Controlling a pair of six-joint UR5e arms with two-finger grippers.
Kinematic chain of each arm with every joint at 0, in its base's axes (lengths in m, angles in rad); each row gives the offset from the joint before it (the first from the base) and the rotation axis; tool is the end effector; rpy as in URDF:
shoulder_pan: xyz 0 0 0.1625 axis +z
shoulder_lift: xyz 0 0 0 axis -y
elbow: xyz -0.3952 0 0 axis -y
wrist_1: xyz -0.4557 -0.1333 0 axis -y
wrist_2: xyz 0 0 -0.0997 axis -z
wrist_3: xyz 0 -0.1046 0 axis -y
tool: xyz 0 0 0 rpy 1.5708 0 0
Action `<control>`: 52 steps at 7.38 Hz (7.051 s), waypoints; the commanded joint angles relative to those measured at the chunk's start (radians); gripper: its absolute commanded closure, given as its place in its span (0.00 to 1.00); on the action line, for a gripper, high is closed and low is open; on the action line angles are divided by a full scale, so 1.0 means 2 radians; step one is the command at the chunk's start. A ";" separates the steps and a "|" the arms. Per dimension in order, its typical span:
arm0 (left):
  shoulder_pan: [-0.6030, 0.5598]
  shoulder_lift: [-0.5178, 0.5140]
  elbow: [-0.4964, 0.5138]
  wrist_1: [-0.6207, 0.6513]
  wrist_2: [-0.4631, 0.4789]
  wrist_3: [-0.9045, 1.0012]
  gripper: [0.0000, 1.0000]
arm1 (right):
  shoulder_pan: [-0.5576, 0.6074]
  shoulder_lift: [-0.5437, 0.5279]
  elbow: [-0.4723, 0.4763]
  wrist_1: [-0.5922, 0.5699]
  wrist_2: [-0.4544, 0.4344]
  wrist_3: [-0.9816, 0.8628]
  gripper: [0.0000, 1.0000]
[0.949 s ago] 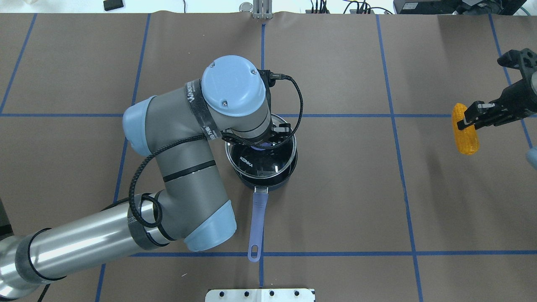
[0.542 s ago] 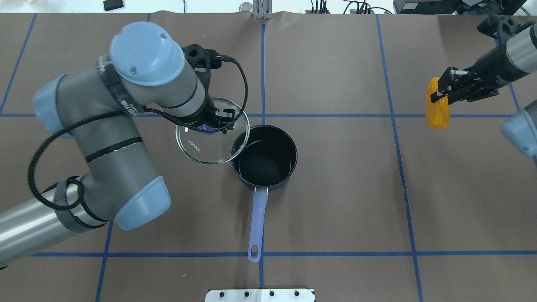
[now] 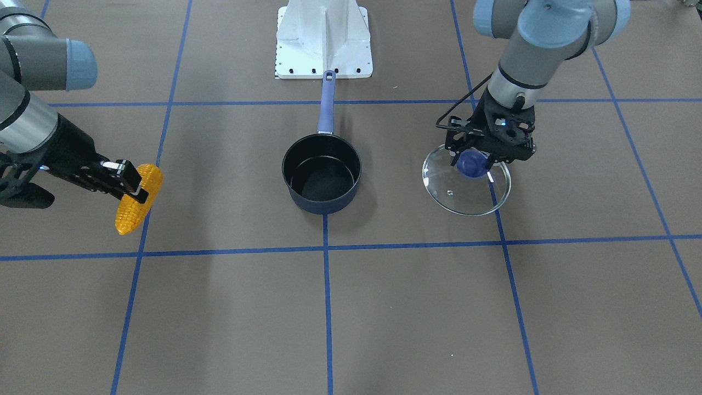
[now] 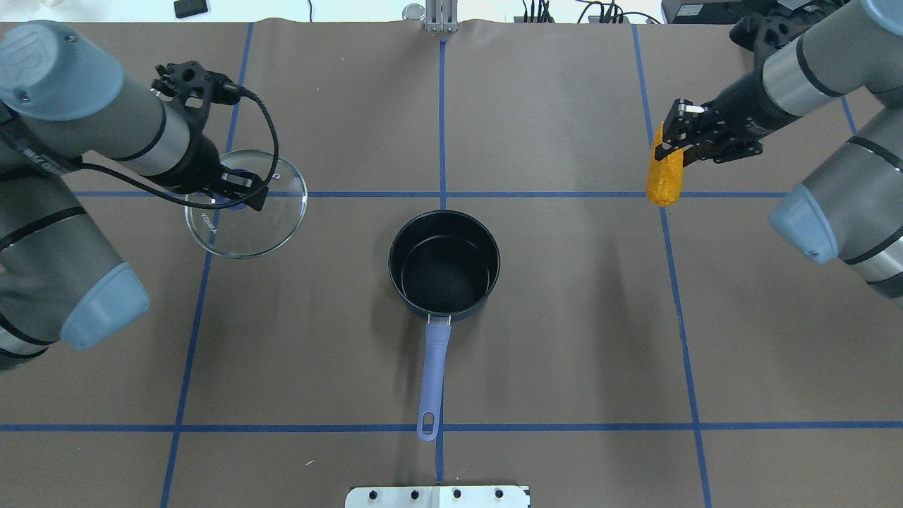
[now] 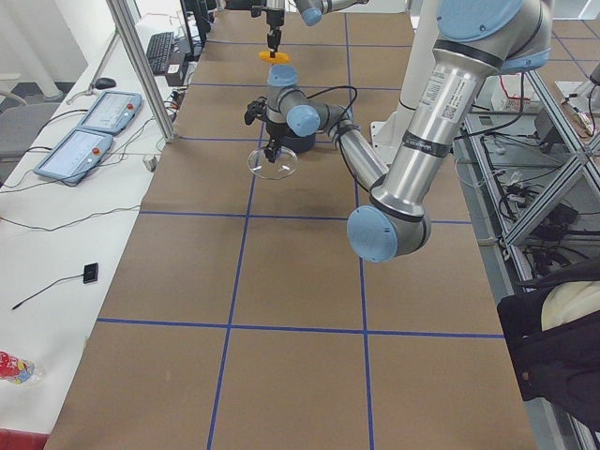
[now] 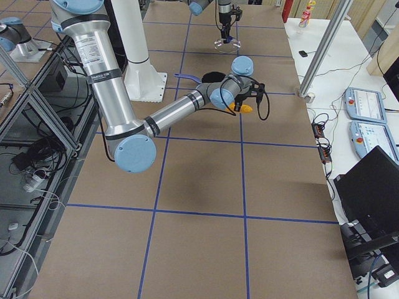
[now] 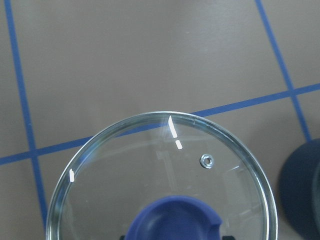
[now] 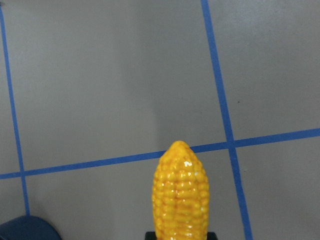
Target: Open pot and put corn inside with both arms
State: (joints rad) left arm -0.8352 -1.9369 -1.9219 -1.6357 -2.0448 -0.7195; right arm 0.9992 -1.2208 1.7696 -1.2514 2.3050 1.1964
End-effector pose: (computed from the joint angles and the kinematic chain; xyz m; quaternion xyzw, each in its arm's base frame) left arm 0.3534 -0.5180 0.2277 0.1323 0.4085 0.0967 0.8979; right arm -0.2974 -0.5792 0.2701 -0.0029 -0.5100 0.1166 0.8522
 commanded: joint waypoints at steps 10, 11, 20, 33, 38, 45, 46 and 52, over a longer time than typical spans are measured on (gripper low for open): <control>-0.084 0.152 0.162 -0.295 -0.082 0.098 0.62 | -0.188 0.123 0.037 -0.115 -0.196 0.123 0.97; -0.083 0.152 0.164 -0.294 -0.080 0.097 0.62 | -0.188 0.123 0.038 -0.114 -0.196 0.123 0.97; -0.079 0.145 0.181 -0.290 -0.047 0.103 0.43 | -0.203 0.140 0.032 -0.114 -0.208 0.136 0.96; -0.085 0.146 0.169 -0.294 -0.093 0.104 0.02 | -0.260 0.183 -0.020 -0.113 -0.284 0.173 0.00; -0.150 0.141 0.167 -0.287 -0.168 0.109 0.02 | -0.145 0.114 0.019 -0.106 -0.232 0.021 0.00; -0.349 0.070 0.172 0.047 -0.188 0.481 0.02 | 0.167 0.068 -0.134 -0.110 -0.001 -0.394 0.00; -0.359 0.068 0.170 0.071 -0.190 0.493 0.02 | 0.186 0.048 -0.145 -0.108 0.009 -0.431 0.00; -0.396 0.087 0.172 0.078 -0.191 0.513 0.02 | 0.255 -0.015 -0.203 -0.103 0.039 -0.512 0.00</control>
State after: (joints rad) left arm -1.6206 -1.7852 -1.5763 -1.4747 -2.4241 0.3051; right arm 1.4970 -1.2186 1.3574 -1.4593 2.3627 0.1718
